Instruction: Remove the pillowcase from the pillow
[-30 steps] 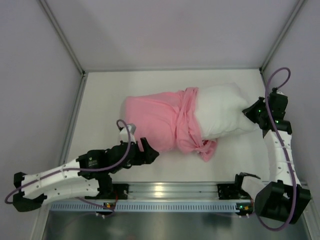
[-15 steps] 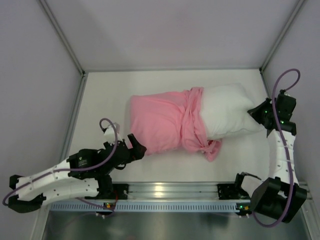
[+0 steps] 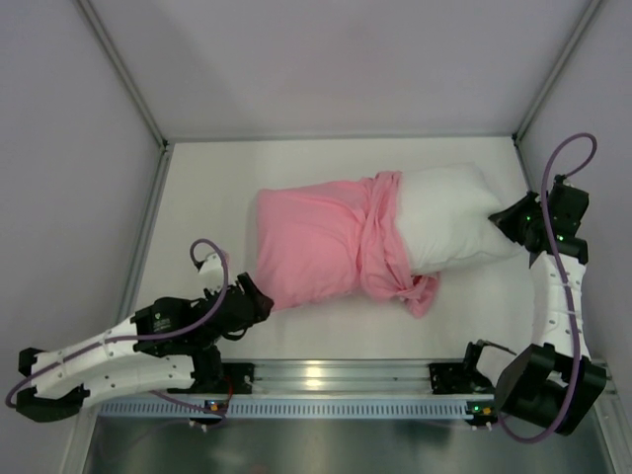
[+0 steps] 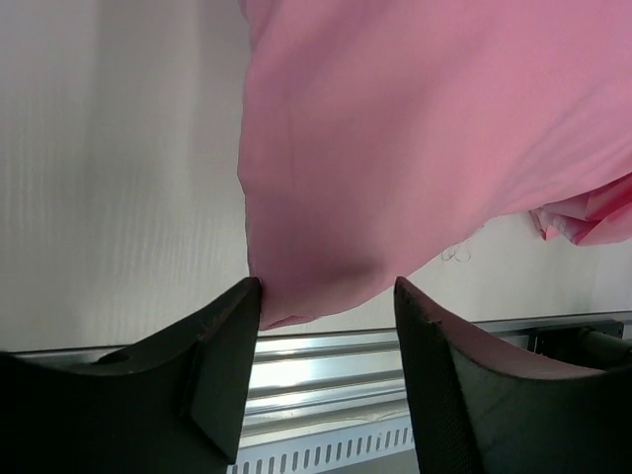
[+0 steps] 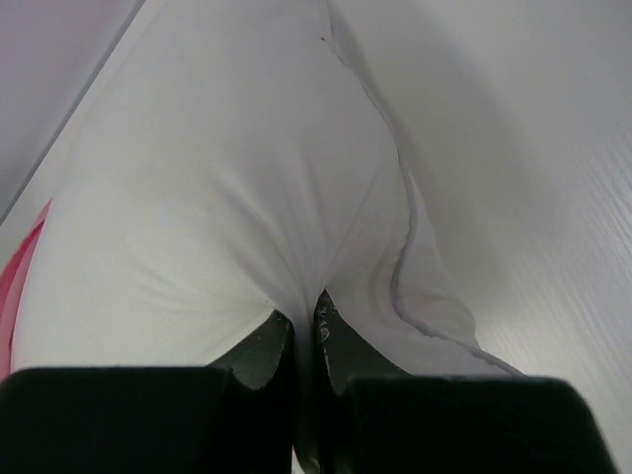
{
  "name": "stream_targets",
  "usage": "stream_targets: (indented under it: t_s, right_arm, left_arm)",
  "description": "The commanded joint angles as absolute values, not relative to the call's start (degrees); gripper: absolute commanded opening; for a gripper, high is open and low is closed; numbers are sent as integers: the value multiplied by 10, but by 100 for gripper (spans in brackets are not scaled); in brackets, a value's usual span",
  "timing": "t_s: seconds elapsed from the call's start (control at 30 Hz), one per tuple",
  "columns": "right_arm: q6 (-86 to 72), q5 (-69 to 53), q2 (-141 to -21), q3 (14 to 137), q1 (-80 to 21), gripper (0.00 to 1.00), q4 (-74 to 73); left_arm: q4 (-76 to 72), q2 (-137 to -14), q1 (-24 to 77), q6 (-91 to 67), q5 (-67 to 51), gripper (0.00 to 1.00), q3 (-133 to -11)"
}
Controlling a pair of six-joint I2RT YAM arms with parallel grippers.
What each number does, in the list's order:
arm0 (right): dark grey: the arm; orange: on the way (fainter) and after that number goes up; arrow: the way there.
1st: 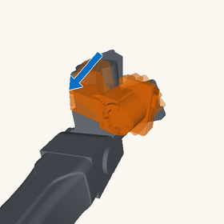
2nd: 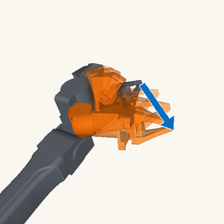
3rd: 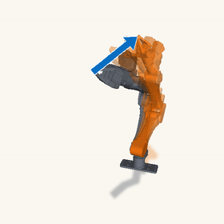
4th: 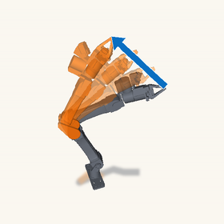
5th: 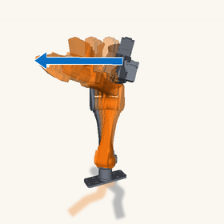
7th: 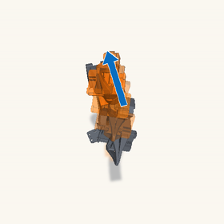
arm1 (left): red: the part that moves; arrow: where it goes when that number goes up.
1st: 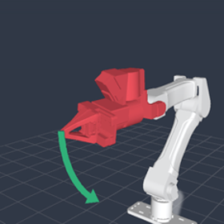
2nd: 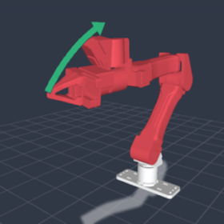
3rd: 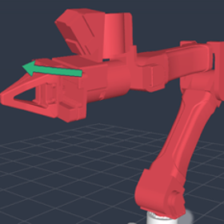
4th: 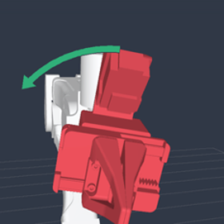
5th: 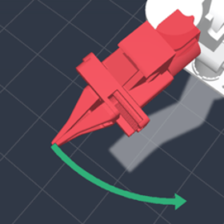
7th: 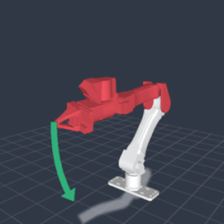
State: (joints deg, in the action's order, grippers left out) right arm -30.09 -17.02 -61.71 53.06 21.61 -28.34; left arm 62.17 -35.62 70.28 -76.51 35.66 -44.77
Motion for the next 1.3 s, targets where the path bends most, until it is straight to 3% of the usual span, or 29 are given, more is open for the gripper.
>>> stream_targets:
  t_s: [0.0, 0.43, 0.5, 0.53, 0.7, 0.97, 1.17, 1.27]
  right_arm:
    - [-310, -173, -613, 560, 229, 0, -223]
    - [-316, -179, -611, 565, 229, 0, -223]
    - [-316, -182, -612, 563, 229, 0, -222]
    - [-316, -183, -612, 564, 229, 0, -222]
    - [-316, -177, -613, 562, 229, 0, -222]
    - [-323, -176, -618, 555, 241, 0, -217]
    - [-331, -189, -616, 548, 271, 0, -207]
    - [-336, -193, -617, 548, 274, 0, -206]
  left_arm:
    - [635, -346, 704, -777, 356, 58, -438]
    - [604, -375, 704, -745, 344, 26, -433]
    - [603, -369, 704, -742, 346, 6, -435]
    - [605, -367, 704, -740, 348, 0, -437]
    - [608, -311, 704, -721, 372, 0, -468]
    - [629, -123, 698, -671, 435, 0, -553]
    - [649, -12, 647, -633, 474, 0, -610]
    - [728, -21, 594, -620, 502, 0, -701]
